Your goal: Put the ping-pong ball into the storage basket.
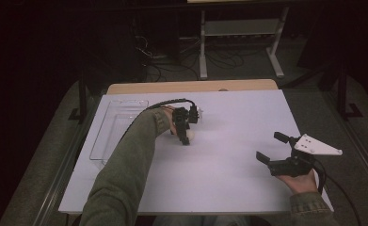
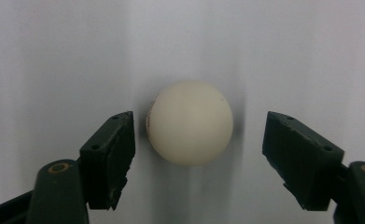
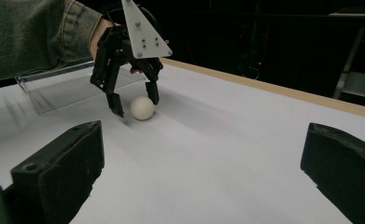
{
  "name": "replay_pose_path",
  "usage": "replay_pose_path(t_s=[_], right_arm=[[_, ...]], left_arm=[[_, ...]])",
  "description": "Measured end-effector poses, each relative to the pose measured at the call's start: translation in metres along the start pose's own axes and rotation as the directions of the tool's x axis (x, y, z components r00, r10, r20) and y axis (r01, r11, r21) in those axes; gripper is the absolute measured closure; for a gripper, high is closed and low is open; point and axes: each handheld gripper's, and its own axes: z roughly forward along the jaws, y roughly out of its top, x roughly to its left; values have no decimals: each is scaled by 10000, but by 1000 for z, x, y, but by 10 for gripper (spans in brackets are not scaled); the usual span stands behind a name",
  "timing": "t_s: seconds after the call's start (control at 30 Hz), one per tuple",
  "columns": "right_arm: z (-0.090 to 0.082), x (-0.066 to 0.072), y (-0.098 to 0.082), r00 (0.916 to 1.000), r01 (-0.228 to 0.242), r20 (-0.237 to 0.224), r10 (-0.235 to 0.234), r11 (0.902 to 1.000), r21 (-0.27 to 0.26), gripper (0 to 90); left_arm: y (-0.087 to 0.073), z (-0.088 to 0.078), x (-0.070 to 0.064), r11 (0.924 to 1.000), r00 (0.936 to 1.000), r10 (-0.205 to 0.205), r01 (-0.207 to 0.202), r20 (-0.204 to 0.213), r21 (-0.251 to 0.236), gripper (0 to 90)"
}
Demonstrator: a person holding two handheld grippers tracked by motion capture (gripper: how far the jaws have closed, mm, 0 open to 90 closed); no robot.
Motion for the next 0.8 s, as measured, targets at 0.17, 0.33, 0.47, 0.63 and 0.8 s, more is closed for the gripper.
replay_pose_path(t_s=[0.17, 0.33, 0.47, 0.63, 0.8], right_arm=[[0, 0, 0, 10000, 23, 12, -23, 10000, 23, 0], [1, 0, 0, 10000, 31, 21, -31, 10000, 55, 0], [1, 1, 0, 10000, 51, 62, -51, 10000, 58, 0], [1, 1, 0, 10000, 59, 67, -60, 10000, 57, 0], [0, 1, 0, 9999, 77, 73, -77, 10000, 34, 0]], left_arm=[[-2, 2, 4, 9999, 9999, -87, 88, 120, -49, 293], [-3, 3, 6, 9999, 9999, -55, 57, 160, -129, 331], [-2, 2, 6, 9998, 9998, -20, 23, 196, -183, 362], [-3, 2, 5, 9998, 9999, 13, -10, 171, -176, 407], [-2, 4, 6, 10000, 9999, 25, -24, 106, -72, 472]])
